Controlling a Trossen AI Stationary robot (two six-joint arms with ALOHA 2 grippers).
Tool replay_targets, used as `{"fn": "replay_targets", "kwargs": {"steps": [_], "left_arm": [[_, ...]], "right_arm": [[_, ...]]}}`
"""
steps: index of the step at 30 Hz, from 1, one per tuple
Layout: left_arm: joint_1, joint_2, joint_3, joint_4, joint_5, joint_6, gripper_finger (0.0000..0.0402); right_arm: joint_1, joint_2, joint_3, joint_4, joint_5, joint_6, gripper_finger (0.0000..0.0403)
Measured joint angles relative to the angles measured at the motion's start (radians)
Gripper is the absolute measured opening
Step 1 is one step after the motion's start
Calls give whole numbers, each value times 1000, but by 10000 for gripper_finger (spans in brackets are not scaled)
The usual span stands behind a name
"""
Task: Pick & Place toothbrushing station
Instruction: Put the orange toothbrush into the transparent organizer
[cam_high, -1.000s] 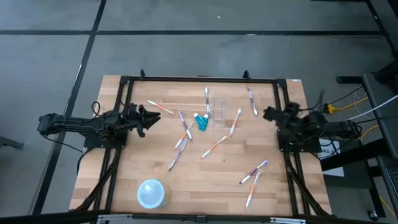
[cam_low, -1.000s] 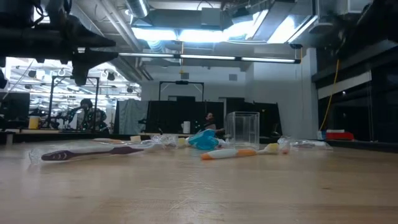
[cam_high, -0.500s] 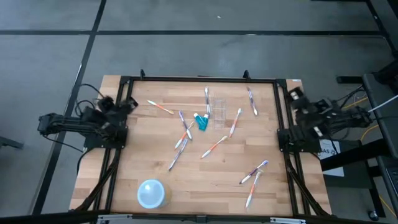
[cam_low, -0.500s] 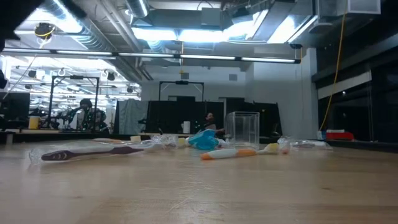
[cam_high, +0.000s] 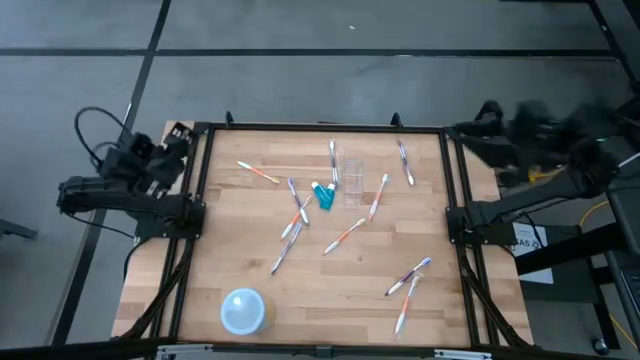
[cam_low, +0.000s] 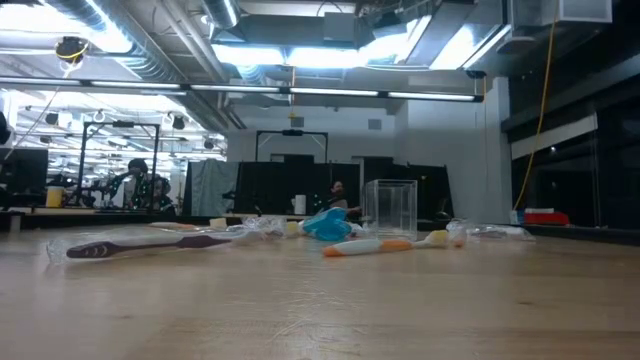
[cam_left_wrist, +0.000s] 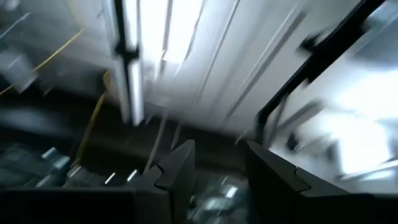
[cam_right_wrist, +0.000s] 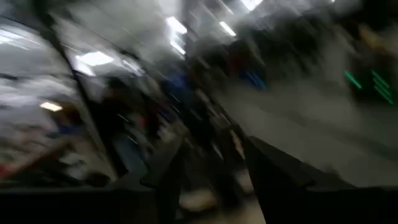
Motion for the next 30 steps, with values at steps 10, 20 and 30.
{"fn": "replay_targets", "kwargs": {"steps": [10,20,30], "left_arm": [[0,195,391,-747,-284,-69,136],[0,293,516,-1199,-597,-242,136],[0,292,516,-1222,-457,-253,136]], "right_arm": [[-28,235,28,-762,84,824,174],[-66,291,-459,-392,-9,1222,174],[-215,506,-671,-83,-132,1278,174]]}}
